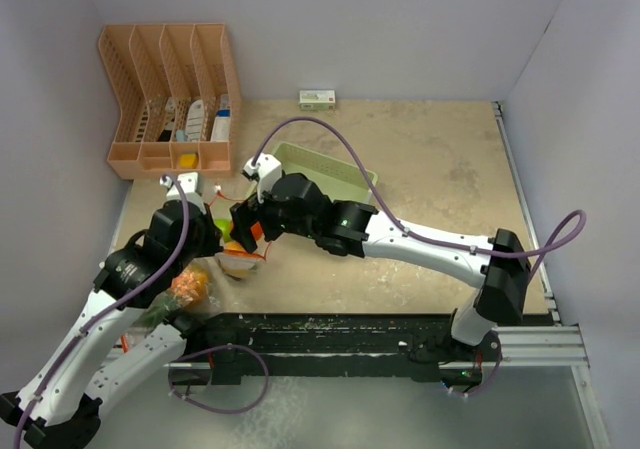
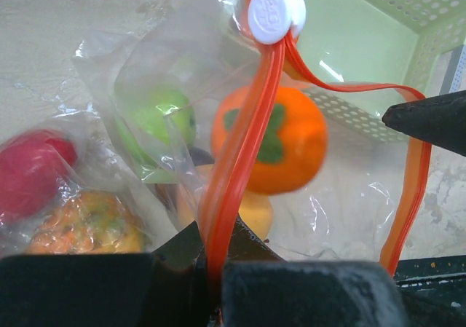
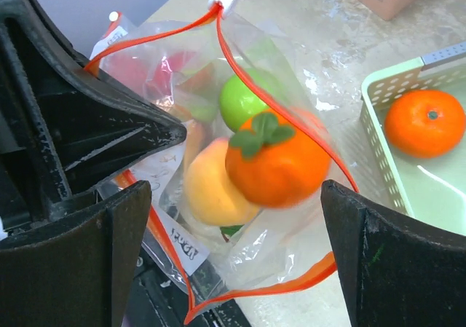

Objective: Place the food in the zip-top bag and seal the zipper
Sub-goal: Place the fake fruit in the zipper food storage bag.

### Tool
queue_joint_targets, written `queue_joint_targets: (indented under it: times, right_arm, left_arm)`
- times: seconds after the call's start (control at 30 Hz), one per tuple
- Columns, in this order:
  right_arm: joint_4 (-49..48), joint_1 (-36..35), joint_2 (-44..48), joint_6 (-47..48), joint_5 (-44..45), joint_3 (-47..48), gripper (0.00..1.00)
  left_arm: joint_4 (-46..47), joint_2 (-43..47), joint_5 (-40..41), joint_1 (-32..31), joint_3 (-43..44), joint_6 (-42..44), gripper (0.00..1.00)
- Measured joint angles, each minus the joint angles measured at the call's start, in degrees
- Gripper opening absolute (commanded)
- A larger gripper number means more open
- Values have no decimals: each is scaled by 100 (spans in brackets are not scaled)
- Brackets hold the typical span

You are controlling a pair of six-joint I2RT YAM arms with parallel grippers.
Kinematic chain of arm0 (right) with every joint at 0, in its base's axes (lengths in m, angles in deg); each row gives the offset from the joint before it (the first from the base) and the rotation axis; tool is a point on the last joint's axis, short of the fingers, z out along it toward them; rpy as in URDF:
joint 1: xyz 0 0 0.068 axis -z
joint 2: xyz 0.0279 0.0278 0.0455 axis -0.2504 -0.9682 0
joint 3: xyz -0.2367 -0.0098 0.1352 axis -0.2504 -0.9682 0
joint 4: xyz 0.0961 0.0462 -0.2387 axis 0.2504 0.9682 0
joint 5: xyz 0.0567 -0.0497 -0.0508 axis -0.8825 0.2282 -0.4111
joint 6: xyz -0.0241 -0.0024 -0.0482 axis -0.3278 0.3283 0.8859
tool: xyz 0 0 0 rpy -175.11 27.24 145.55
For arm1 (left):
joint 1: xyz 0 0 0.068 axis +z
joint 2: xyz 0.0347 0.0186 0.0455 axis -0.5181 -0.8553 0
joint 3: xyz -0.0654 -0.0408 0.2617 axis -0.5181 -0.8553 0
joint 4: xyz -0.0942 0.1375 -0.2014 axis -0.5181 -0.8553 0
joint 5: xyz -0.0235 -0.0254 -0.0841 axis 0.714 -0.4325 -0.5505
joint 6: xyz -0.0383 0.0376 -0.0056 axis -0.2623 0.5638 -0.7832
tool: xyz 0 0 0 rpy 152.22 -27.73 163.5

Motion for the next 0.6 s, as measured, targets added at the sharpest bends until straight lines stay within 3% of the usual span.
queue_joint_targets:
  times: [0.17,0.37,0.6]
  right_arm:
    - [105,0,103,39,157,-33,99]
    - [190,96,962,-151,592,-444,100]
    - [293,1211,1064,-702,892,-372,100]
  left_arm:
    - [0,-2,0,0,0,0,0]
    - [2,-15,0,0,0,0,0]
    - [61,291,28,0,-42,-2,0]
